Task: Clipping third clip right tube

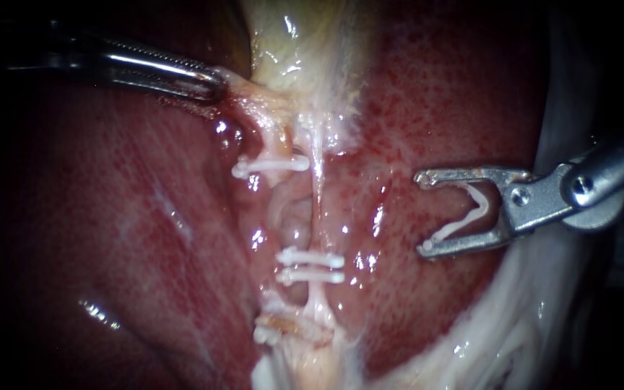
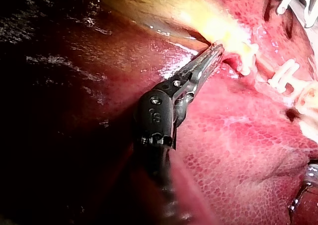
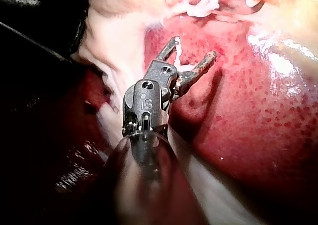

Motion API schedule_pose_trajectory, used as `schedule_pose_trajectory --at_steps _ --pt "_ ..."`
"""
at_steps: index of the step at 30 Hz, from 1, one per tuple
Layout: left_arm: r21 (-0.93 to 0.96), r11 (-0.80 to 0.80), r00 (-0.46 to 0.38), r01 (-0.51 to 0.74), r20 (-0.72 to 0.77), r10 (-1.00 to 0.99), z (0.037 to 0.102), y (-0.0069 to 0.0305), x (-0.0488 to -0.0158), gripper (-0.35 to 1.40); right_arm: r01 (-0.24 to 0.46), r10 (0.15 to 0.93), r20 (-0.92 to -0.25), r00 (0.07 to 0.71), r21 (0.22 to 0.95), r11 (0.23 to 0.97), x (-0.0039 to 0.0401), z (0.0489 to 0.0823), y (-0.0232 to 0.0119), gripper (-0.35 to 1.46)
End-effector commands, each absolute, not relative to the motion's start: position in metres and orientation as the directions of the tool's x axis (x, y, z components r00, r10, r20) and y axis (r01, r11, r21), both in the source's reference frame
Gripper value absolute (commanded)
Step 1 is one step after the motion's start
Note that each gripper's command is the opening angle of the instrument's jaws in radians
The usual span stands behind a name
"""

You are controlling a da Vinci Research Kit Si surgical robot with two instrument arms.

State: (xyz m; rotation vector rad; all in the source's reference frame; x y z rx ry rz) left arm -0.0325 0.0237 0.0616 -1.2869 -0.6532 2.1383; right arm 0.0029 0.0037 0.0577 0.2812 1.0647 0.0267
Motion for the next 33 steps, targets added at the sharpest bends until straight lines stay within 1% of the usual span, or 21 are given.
schedule_pose_trajectory --at_steps 1,6,11,15,18,22,30,33 --pt "-0.656 -0.726 -0.386 -0.207 -0.627 0.676 0.0609 0.024 -0.0322 -0.35 0.114 0.157 -0.859 0.488 0.241 0.964 0.0029 0.0576 0.0037 0.5" --pt "-0.652 -0.726 -0.376 -0.218 -0.63 0.679 0.0571 0.0253 -0.0304 -0.35 0.117 0.159 -0.862 0.481 0.243 0.963 0.0029 0.0575 0.0037 0.5" --pt "-0.634 -0.74 -0.361 -0.224 -0.651 0.667 0.0544 0.0259 -0.029 -0.35 0.125 0.161 -0.873 0.461 0.243 0.962 0.003 0.0572 0.0037 0.5" --pt "-0.633 -0.74 -0.36 -0.227 -0.651 0.668 0.0541 0.0257 -0.0287 -0.35 0.12 0.228 -0.869 0.44 0.308 0.944 0.0038 0.0568 0.0038 0.5" --pt "-0.633 -0.74 -0.36 -0.227 -0.651 0.668 0.0541 0.0257 -0.0288 -0.35 0.107 0.295 -0.856 0.426 0.371 0.923 0.0054 0.0565 0.0037 0.5" --pt "-0.633 -0.74 -0.36 -0.227 -0.651 0.668 0.0541 0.0257 -0.0288 -0.35 0.092 0.362 -0.837 0.41 0.433 0.897 0.0079 0.0569 0.0034 0.5" --pt "-0.633 -0.74 -0.36 -0.229 -0.651 0.668 0.0541 0.0257 -0.0289 -0.35 0.077 0.489 -0.789 0.372 0.552 0.831 0.013 0.0591 0.0031 0.5" --pt "-0.632 -0.74 -0.36 -0.229 -0.651 0.668 0.0541 0.0256 -0.029 -0.35 0.072 0.526 -0.766 0.369 0.588 0.806 0.0147 0.0602 0.0033 0.49"
